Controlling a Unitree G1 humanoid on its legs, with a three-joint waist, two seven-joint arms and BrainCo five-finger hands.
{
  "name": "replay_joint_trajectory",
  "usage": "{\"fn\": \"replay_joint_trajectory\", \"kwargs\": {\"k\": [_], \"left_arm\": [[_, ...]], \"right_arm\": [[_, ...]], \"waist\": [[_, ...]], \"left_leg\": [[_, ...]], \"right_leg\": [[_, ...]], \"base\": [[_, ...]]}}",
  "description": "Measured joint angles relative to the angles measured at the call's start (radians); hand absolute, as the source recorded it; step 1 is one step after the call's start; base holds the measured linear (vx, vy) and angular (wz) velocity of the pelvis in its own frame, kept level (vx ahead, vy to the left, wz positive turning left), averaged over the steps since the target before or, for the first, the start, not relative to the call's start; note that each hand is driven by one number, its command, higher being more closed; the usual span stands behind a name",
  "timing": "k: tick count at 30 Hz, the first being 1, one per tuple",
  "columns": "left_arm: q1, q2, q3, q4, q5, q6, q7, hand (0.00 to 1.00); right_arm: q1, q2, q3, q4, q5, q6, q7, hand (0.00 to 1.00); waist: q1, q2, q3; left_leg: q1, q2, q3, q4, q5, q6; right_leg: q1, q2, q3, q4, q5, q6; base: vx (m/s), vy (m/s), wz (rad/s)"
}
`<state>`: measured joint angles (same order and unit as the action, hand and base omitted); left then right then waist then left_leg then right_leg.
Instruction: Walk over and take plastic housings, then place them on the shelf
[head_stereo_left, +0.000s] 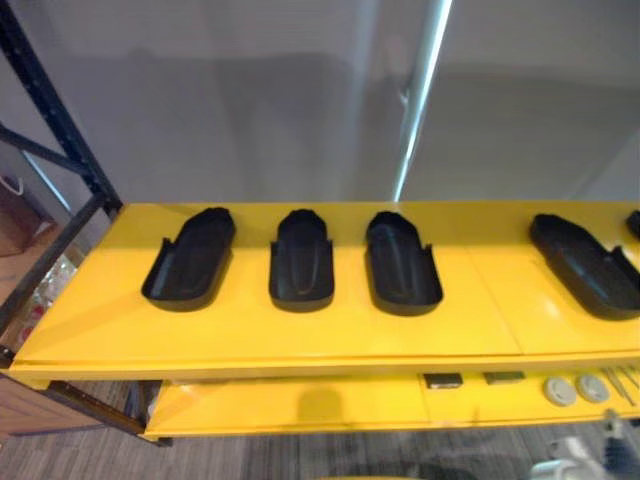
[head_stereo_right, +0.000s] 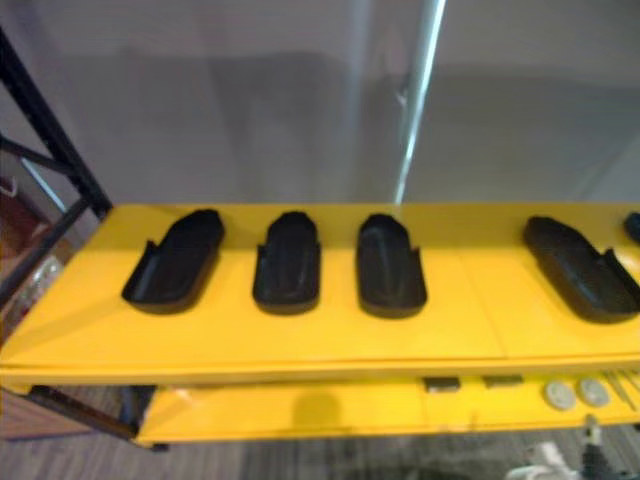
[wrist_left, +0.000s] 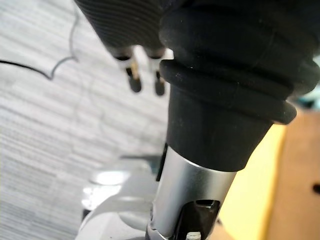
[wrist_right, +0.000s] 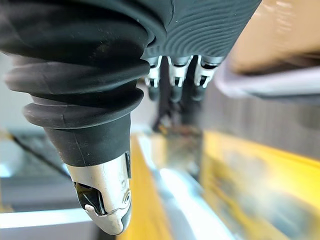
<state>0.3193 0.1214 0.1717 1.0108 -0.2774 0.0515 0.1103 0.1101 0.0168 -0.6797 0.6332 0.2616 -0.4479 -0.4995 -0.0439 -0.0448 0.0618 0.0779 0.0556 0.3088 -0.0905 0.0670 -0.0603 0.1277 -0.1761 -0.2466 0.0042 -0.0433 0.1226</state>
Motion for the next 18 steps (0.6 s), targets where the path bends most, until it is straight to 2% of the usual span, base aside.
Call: {"fn": "replay_joint_trajectory", "kwargs": {"k": [3, 7, 11, 13, 18], "left_arm": [[-0.007, 0.000, 0.000, 0.000, 0.002, 0.015, -0.003, 0.00], [-0.013, 0.000, 0.001, 0.004, 0.005, 0.023, -0.005, 0.00], [-0.028, 0.000, 0.002, 0.014, 0.008, 0.025, -0.008, 0.00], [-0.039, 0.000, 0.003, 0.026, 0.008, 0.024, -0.009, 0.00], [-0.056, 0.007, 0.003, 0.040, 0.005, 0.021, -0.009, 0.00]], "right_arm": [[-0.009, 0.000, 0.063, 0.061, -0.001, 0.061, 0.085, 0.00], [-0.019, -0.001, 0.116, 0.159, -0.003, 0.112, 0.162, 0.00], [-0.029, -0.002, 0.155, 0.225, -0.049, 0.174, 0.193, 0.00], [-0.039, -0.002, 0.166, 0.282, -0.051, 0.220, 0.197, 0.00], [-0.041, -0.002, 0.165, 0.393, 0.035, 0.304, 0.226, 0.00]], "waist": [[0.006, -0.004, 0.007], [0.009, -0.011, 0.021], [0.012, -0.014, 0.045], [0.017, -0.016, 0.056], [0.027, -0.021, 0.073]], "left_leg": [[0.009, -0.023, -0.020, 0.000, -0.012, 0.017], [0.012, -0.044, -0.035, 0.000, -0.018, 0.022], [0.030, -0.056, -0.038, 0.000, -0.032, 0.023], [0.046, -0.059, -0.039, 0.000, -0.036, 0.022], [0.073, -0.060, -0.044, -0.001, -0.047, 0.015]], "right_leg": [[0.025, -0.020, -0.024, -0.002, -0.007, -0.003], [0.047, -0.036, -0.045, -0.010, -0.009, -0.005], [0.072, -0.046, -0.052, -0.016, -0.010, -0.008], [0.089, -0.047, -0.054, -0.016, -0.017, -0.020], [0.120, -0.046, -0.059, -0.018, -0.020, -0.024]], "base": [[0.05, 0.066, 0.19], [0.08, 0.053, 0.14], [0.08, 0.026, 0.03], [0.10, 0.006, 0.01], [0.07, -0.009, 0.01]]}}
